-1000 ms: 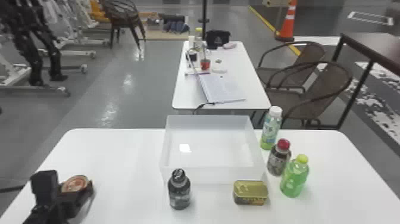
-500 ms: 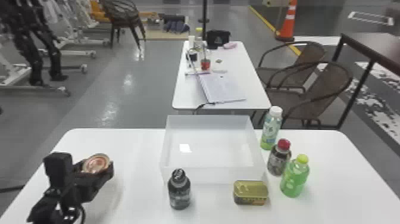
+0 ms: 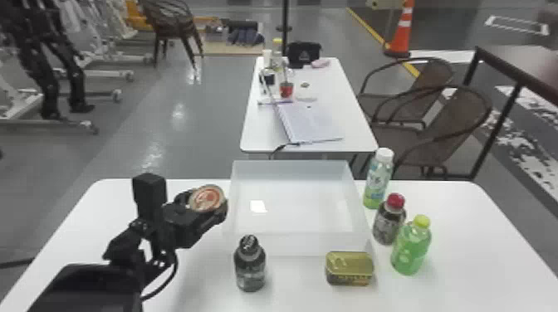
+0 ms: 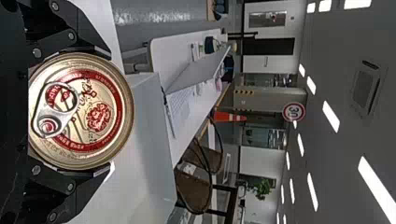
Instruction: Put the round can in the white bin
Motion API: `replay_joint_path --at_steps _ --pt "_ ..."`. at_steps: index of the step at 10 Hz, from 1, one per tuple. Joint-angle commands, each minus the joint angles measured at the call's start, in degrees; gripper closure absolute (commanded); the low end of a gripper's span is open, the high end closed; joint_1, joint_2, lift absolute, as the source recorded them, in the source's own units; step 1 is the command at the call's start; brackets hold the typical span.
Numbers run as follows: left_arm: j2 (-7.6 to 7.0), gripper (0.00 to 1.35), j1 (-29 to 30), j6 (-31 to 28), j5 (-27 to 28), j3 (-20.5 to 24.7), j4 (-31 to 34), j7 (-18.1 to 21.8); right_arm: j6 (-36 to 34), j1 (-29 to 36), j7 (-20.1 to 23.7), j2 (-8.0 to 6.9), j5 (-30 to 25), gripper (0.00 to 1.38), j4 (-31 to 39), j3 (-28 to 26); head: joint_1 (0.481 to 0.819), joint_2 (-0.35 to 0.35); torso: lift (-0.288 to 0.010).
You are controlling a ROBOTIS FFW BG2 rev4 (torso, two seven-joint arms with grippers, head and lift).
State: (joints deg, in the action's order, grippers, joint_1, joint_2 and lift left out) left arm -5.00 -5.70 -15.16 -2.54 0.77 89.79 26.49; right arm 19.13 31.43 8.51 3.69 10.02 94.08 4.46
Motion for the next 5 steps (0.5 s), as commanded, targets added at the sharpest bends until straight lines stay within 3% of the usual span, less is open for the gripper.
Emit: replay_joint_path --at_steps 1,5 --pt "-0.1 0.83 -4.9 1.1 0.7 -2.7 -5.2 1.8 -0.1 -0.1 0.0 -0.09 0.0 0.09 -0.1 0.1 0.549 0.0 -0.1" --pt "1.05 0.83 -16.0 6.1 4.0 -7.1 -23.3 9.7 -0.1 -0.3 0.2 -0.17 0.1 0.09 -0.6 0.1 0.549 0.0 -0.1"
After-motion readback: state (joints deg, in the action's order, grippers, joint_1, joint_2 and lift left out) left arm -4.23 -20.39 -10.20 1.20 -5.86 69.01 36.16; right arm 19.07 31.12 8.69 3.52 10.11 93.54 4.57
